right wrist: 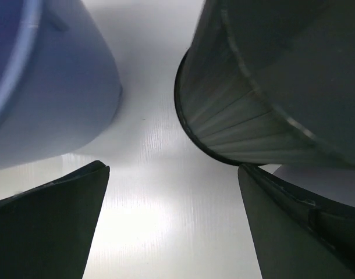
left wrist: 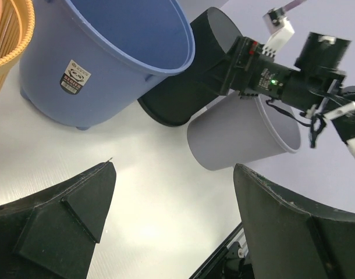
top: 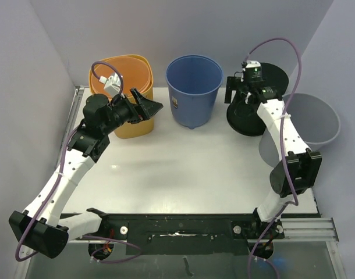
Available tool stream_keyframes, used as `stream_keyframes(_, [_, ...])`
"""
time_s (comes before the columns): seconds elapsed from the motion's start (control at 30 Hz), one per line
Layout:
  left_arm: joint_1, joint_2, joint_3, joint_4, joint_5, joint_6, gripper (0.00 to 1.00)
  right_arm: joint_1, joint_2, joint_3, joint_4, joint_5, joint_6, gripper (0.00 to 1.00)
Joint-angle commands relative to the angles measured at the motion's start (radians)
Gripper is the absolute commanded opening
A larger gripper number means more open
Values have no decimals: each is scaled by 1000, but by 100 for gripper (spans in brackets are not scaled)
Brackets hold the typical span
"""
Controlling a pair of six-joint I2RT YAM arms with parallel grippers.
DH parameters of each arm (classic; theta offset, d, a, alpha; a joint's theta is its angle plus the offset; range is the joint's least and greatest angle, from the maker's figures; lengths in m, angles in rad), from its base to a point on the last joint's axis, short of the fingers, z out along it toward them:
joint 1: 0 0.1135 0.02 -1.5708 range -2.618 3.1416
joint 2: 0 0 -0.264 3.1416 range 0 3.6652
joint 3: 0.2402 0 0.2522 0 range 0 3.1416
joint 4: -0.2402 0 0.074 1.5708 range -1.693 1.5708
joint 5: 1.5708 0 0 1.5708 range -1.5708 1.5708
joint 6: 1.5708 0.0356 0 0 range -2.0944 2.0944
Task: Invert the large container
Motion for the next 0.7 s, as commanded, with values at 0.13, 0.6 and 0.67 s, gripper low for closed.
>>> stream_keyframes(0.13, [-17, 16, 30, 70, 35, 17, 83, 227, -286, 0, -52, 167, -57, 98])
stream_keyframes(0.6, [-61, 46, -7, 118, 26, -7, 83, -91, -470, -143, -175, 271, -216, 97])
stream_keyframes(0.67, [-62, 45, -14, 122, 25, -9, 83, -128, -462, -158, -195, 249, -191, 98])
